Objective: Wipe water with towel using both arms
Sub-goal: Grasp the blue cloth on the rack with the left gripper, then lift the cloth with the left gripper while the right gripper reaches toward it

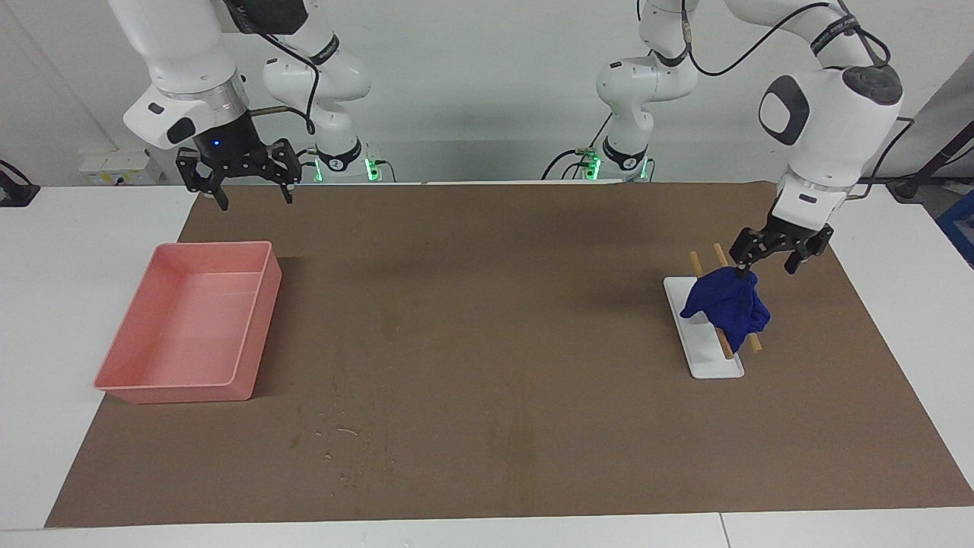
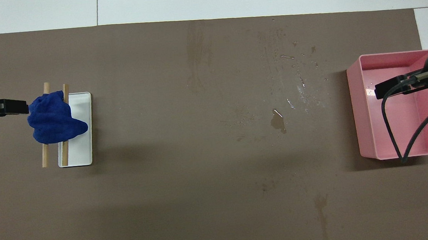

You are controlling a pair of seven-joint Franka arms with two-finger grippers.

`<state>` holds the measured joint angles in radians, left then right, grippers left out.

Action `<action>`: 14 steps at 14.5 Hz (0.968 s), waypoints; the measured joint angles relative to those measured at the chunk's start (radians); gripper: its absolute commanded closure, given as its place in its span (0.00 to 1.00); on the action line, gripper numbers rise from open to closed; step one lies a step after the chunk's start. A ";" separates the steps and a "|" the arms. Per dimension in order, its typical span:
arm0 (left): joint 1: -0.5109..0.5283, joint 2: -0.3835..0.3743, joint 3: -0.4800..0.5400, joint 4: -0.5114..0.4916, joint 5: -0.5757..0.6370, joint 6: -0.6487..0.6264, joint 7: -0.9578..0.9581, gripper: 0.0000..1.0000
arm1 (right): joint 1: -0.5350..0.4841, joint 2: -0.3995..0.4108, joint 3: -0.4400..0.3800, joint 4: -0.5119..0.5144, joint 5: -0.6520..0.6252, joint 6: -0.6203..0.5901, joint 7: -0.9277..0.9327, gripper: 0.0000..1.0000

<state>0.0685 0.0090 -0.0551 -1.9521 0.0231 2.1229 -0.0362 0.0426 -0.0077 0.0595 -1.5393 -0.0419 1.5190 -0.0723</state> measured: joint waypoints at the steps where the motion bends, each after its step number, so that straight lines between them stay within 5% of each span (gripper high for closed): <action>1: -0.001 0.002 -0.002 -0.023 0.000 0.022 -0.011 0.16 | 0.002 -0.001 0.008 -0.001 0.000 -0.007 0.000 0.00; 3: -0.003 0.002 -0.002 -0.051 0.000 0.041 -0.019 0.41 | 0.003 -0.004 0.018 -0.006 0.000 -0.005 -0.005 0.00; 4: -0.003 0.001 -0.002 -0.064 0.000 0.052 -0.021 0.79 | 0.004 -0.006 0.024 -0.011 0.000 -0.005 -0.018 0.00; 5: -0.003 0.002 -0.002 -0.078 0.000 0.068 -0.021 1.00 | 0.005 -0.009 0.030 -0.017 0.003 -0.005 -0.025 0.00; 10: -0.010 0.002 -0.002 -0.091 0.000 0.106 -0.024 1.00 | 0.012 -0.020 0.038 -0.052 0.180 0.048 0.194 0.00; 14: -0.011 0.035 -0.003 0.109 -0.121 -0.154 -0.089 1.00 | 0.111 -0.063 0.041 -0.200 0.286 0.279 0.489 0.00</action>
<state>0.0580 0.0436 -0.0584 -1.8432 -0.0977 1.9692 -0.1251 0.1540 -0.0705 0.1006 -1.7392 0.2445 1.7976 0.4170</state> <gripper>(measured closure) 0.890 0.000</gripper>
